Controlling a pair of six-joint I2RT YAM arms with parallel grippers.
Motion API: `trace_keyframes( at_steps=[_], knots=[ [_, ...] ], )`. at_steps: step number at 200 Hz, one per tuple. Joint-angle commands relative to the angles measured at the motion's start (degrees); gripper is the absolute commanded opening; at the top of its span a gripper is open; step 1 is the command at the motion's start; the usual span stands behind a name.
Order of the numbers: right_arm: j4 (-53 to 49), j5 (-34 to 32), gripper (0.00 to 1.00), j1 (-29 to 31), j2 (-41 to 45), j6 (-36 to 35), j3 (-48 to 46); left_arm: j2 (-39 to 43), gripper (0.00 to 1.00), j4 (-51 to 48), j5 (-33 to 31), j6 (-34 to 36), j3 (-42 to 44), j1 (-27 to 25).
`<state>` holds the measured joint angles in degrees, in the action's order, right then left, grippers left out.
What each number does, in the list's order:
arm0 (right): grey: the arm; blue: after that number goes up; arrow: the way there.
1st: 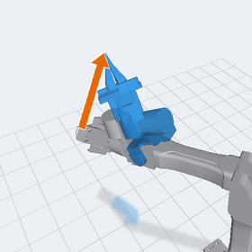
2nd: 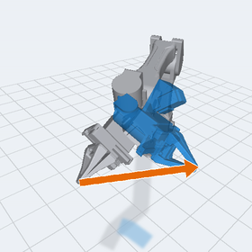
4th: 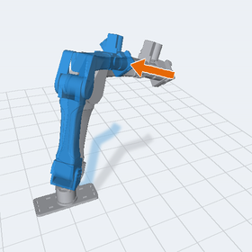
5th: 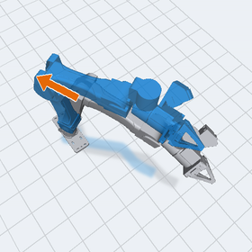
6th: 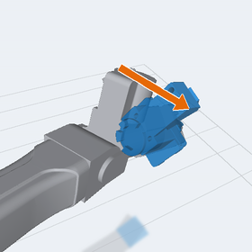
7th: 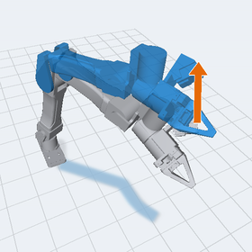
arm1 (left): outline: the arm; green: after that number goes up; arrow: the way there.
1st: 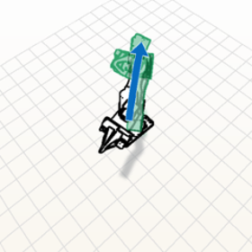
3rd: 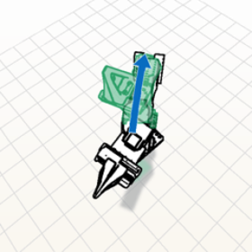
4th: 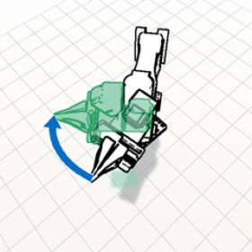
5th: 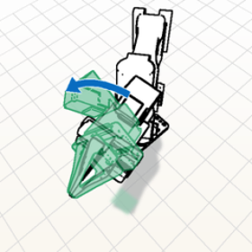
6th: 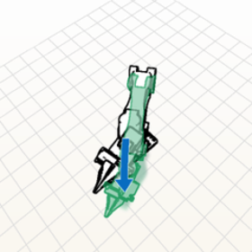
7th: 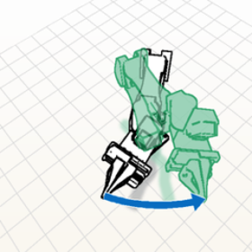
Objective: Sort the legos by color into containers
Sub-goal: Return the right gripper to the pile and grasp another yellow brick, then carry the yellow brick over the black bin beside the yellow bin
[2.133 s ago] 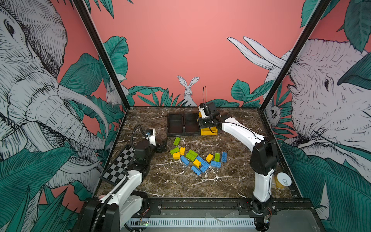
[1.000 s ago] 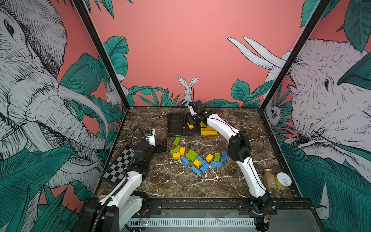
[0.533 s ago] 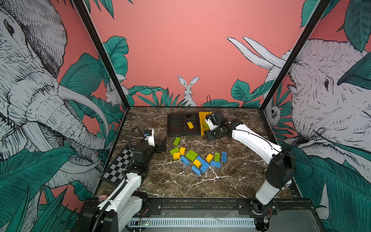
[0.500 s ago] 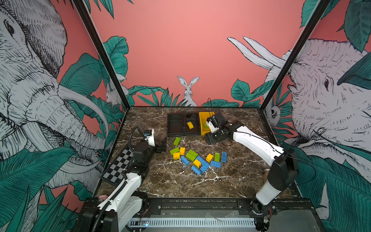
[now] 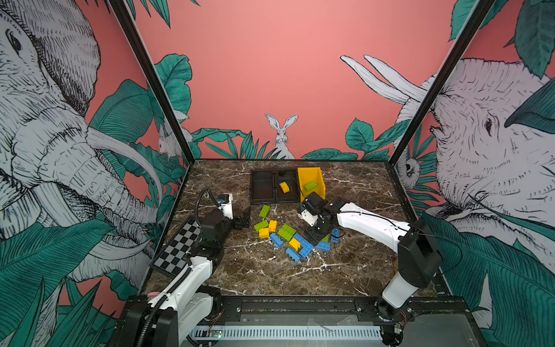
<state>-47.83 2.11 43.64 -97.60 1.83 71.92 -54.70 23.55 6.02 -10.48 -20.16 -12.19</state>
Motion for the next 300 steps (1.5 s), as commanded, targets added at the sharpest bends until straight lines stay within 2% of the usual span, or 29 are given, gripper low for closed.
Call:
trace_keyframes(
  at_steps=[1,50,80,106,207,261,300],
  knots=[
    [0.6,-2.0,0.72,-0.4,-3.0,-4.9,1.4,1.1,0.99,1.2,0.6,0.1,0.4,0.0],
    [0.5,-4.4,0.72,-2.7,-6.5,-7.4,2.5,0.7,0.99,1.4,1.7,-0.2,0.1,-0.1],
    [2.5,0.6,0.69,-3.9,-7.0,-8.2,1.5,0.8,0.99,1.3,0.7,-0.2,0.4,0.0],
    [3.4,1.9,0.66,-3.9,-8.5,-8.9,1.1,0.8,0.99,1.2,0.7,-0.2,0.4,0.0],
    [5.1,-0.5,0.59,-3.9,-9.7,-8.0,0.3,0.7,0.99,1.1,0.1,-0.3,0.3,-0.1],
    [7.5,-1.4,0.44,-3.9,-8.6,-5.7,-0.6,2.0,0.99,1.0,-0.9,-0.2,0.8,-0.1],
    [9.3,-2.2,0.38,-4.1,-5.3,-2.6,-0.5,1.5,0.99,0.9,-0.7,-0.3,0.6,-0.1]
  ],
)
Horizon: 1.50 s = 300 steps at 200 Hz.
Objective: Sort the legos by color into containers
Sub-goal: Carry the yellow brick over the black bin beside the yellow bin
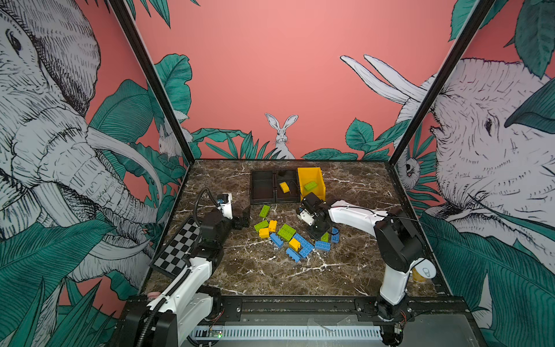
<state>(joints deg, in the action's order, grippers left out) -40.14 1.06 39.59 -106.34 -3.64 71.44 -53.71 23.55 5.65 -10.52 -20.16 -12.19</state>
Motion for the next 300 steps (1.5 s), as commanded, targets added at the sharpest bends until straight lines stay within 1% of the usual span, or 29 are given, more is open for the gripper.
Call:
trace_keyframes(
  at_steps=[1,15,39,61,77,100,118,126,145,157,174,192,224,249,259,270,285,300],
  knots=[
    [1.6,-1.1,0.38,0.0,3.5,3.0,0.0,0.5,0.99,0.9,-0.3,-0.3,0.6,-0.1],
    [1.8,-1.6,0.35,-0.3,5.1,4.6,1.1,0.6,0.99,0.9,-0.5,-0.2,0.6,-0.1],
    [2.3,-1.6,0.34,-1.3,7.4,6.4,3.4,0.8,0.99,0.5,-0.4,-0.3,0.5,-0.1],
    [3.4,-1.3,0.34,-1.8,6.3,7.2,9.9,1.1,0.99,0.5,-0.3,-0.3,0.5,0.0],
    [4.8,0.0,0.34,-2.0,3.5,8.0,13.9,1.1,0.99,0.6,-0.4,-0.5,0.5,-0.1],
    [10.6,1.0,0.34,-2.5,-0.2,10.7,18.5,0.6,0.99,0.9,-0.6,-0.5,0.6,0.0],
    [13.2,0.3,0.33,-2.7,-5.2,11.6,23.4,-0.1,0.99,1.3,-0.8,-0.4,0.7,-0.1],
    [13.9,1.0,0.34,-3.0,-7.8,12.1,26.5,-0.2,0.99,1.6,-0.8,-0.5,0.7,0.0],
    [16.5,1.7,0.34,-3.7,-12.7,13.8,30.6,-0.3,0.99,1.8,-0.4,-1.0,0.8,-0.1],
    [18.0,0.9,0.34,-3.7,-15.8,13.9,33.8,0.0,0.99,1.9,-0.3,-0.8,0.9,-0.1],
    [18.1,-0.1,0.34,-3.7,-20.0,13.6,38.9,0.3,0.99,1.9,-1.3,-0.7,1.2,-0.1],
    [15.2,-1.3,0.34,-3.8,-24.3,13.6,45.0,0.4,0.99,1.6,-2.1,-1.2,1.2,0.0],
    [15.1,-2.0,0.35,-4.0,-28.4,14.9,48.8,0.3,0.99,1.2,-2.2,-1.2,1.0,-0.1],
    [13.6,-2.1,0.38,-4.0,-31.4,15.0,52.2,0.0,0.99,1.4,-2.3,-1.2,1.1,0.0],
    [13.1,-2.2,0.40,-4.0,-32.3,15.1,53.5,0.1,0.99,1.3,-2.1,-1.2,1.0,-0.1],
    [12.1,-2.1,0.49,-4.0,-33.0,15.1,55.0,0.0,0.99,1.5,-2.0,-1.2,1.0,0.0],
    [10.5,-2.5,0.58,-4.1,-33.5,15.0,57.0,0.0,0.99,1.4,-2.1,-1.1,1.0,0.0],
    [8.9,-3.2,0.62,-4.1,-32.9,14.5,58.1,0.3,0.99,0.9,-2.1,-1.3,0.8,-0.1]
  ],
)
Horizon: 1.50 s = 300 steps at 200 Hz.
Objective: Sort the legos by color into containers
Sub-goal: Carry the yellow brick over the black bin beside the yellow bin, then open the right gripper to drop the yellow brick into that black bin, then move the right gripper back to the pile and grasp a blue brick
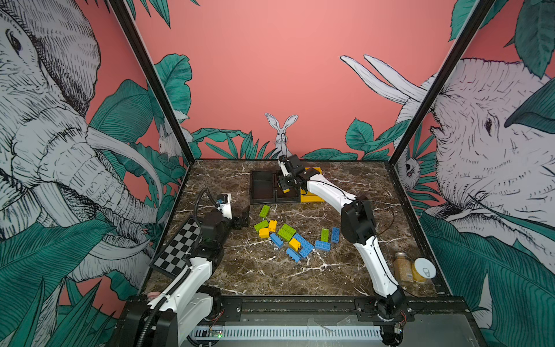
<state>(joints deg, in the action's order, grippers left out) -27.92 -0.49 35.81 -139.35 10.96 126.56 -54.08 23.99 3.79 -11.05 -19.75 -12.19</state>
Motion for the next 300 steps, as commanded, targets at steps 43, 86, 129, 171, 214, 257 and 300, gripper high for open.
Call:
trace_keyframes(
  at_steps=[43,86,129,171,214,257,300],
  knots=[
    [-3.0,-0.1,0.66,-0.1,12.9,0.3,-9.2,1.7,0.99,0.4,-1.1,-0.5,0.8,-0.1],
    [-2.5,-5.5,0.69,-0.6,39.5,4.2,-40.2,1.8,0.99,0.2,0.4,-0.8,0.5,-0.1],
    [-10.0,-10.2,0.70,-2.7,61.6,13.6,-64.6,2.1,0.99,0.5,1.5,-0.3,0.5,0.0],
    [-8.3,-4.4,0.70,-5.3,68.4,19.0,-75.2,0.2,0.99,3.6,4.6,0.0,1.2,0.0],
    [-4.0,0.1,0.68,-5.3,64.4,20.6,-79.6,-0.4,0.99,3.5,3.0,0.4,1.4,0.0],
    [2.7,1.1,0.67,-5.3,59.5,22.0,-82.3,0.1,0.99,3.1,2.9,0.5,1.4,0.0],
    [4.9,-0.3,0.63,-5.3,55.7,21.4,-82.1,0.5,0.99,2.4,3.0,0.3,1.1,-0.1]
  ],
)
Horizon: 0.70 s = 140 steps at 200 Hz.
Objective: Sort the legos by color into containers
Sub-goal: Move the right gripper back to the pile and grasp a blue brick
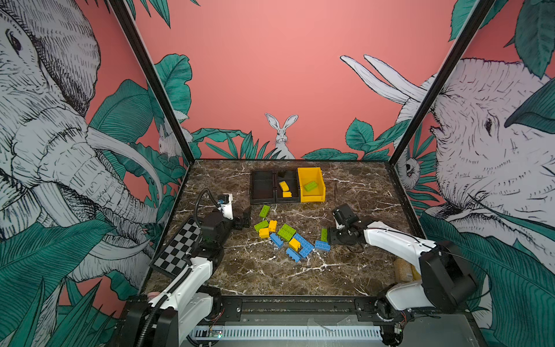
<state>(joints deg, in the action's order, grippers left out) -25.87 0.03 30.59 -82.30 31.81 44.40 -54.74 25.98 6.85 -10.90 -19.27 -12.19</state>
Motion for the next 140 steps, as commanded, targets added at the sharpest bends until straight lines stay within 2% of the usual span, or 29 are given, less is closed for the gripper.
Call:
trace_keyframes(
  at_steps=[1,30,73,140],
  knots=[
    [2.8,-0.8,0.63,-0.1,-1.4,0.5,0.1,1.2,0.99,0.4,0.0,0.2,0.6,-0.1],
    [1.5,-2.3,0.59,-0.1,-3.0,-0.3,0.4,1.9,0.99,0.1,-0.3,0.5,0.6,-0.1],
    [0.6,-4.1,0.56,-0.4,-1.0,-0.5,-2.0,1.7,0.99,-0.1,-0.6,0.8,0.6,0.0],
    [3.5,-2.6,0.58,-0.8,-0.5,-1.8,-2.6,1.6,0.99,-0.2,-0.6,0.9,0.6,0.0]
  ],
)
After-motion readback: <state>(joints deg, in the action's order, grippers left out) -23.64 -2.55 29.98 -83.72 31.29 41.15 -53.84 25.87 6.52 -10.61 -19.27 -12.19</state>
